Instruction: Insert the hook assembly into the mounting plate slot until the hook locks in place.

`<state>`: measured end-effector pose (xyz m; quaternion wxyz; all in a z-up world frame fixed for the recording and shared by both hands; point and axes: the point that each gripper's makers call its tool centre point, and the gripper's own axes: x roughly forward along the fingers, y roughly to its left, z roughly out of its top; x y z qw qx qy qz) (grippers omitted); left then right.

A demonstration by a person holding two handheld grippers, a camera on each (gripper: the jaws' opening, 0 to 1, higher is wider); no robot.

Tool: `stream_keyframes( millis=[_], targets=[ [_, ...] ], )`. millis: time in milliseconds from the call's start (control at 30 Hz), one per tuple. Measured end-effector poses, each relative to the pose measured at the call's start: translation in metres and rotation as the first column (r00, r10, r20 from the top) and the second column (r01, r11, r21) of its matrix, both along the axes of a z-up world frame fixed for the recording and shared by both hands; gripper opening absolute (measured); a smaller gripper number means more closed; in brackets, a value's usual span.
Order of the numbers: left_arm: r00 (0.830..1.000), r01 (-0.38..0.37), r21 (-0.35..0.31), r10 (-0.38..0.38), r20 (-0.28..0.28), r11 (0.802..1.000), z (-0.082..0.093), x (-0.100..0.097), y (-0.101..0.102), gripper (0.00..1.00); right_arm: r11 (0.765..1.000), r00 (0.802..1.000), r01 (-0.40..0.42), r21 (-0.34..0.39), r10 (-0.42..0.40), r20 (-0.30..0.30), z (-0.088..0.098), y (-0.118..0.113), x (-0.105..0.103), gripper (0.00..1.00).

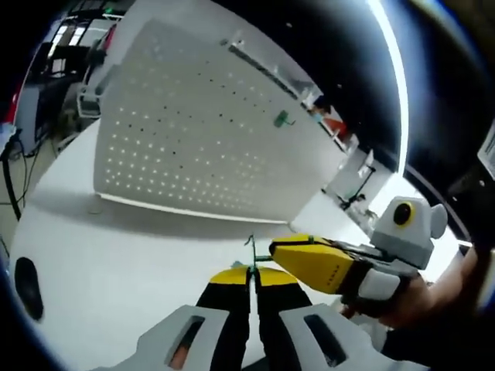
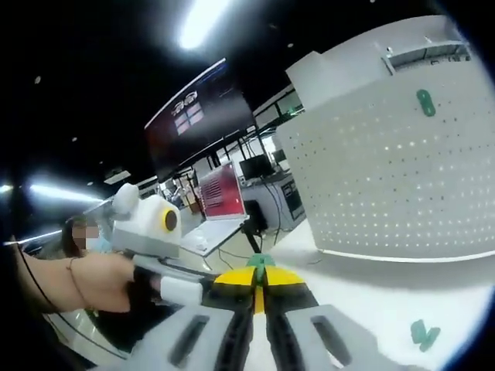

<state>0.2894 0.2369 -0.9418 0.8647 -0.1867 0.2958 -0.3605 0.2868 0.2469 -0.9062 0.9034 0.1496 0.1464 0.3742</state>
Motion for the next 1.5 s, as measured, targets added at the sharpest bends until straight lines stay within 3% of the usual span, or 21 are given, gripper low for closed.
stream_keyframes(
  millis=[167, 367, 467, 633, 700, 1367, 1500],
  targets=[
    [1.000, -0.013, 0.012, 0.012, 0.021, 1.000, 0.003, 0.002, 0.001, 0.01, 1.000, 0.999, -0.004, 0.013, 0.004, -0.040, 0.003, 0.000, 0.003, 0.01],
    [0.998, -0.029, 0.047, 0.026, 0.060, 0.998, 0.008, 0.008, 0.006, 0.01, 0.997, 0.998, -0.011, 0.073, 0.015, -0.054, 0.024, -0.009, 0.006, 0.08],
    [0.993, -0.037, 0.101, 0.025, 0.116, 0.994, 0.011, 0.013, 0.011, 0.01, 0.996, 0.997, -0.026, 0.085, 0.032, -0.069, 0.027, -0.012, 0.005, 0.09],
    [0.986, -0.048, 0.116, 0.029, 0.166, 0.992, 0.018, 0.017, 0.012, 0.01, 0.995, 0.994, -0.038, 0.090, 0.047, -0.101, 0.020, -0.011, 0.003, 0.09],
    [0.975, -0.043, 0.175, 0.003, 0.220, 0.984, 0.020, 0.019, 0.014, 0.01, 0.995, 0.993, -0.047, 0.088, 0.056, -0.100, 0.018, -0.009, 0.002, 0.09],
    [0.950, -0.068, 0.186, 0.006, 0.312, 0.980, 0.036, 0.016, 0.015, 0.01, 0.971, 0.977, -0.028, 0.236, 0.077, -0.200, 0.022, 0.009, 0.005, 0.03],
    [0.943, -0.082, 0.226, 0.002, 0.332, 0.971, 0.037, 0.016, 0.018, 0.01, 0.966, 0.973, -0.025, 0.257, 0.083, -0.216, 0.022, 0.012, 0.005, 0.02]
  ],
)
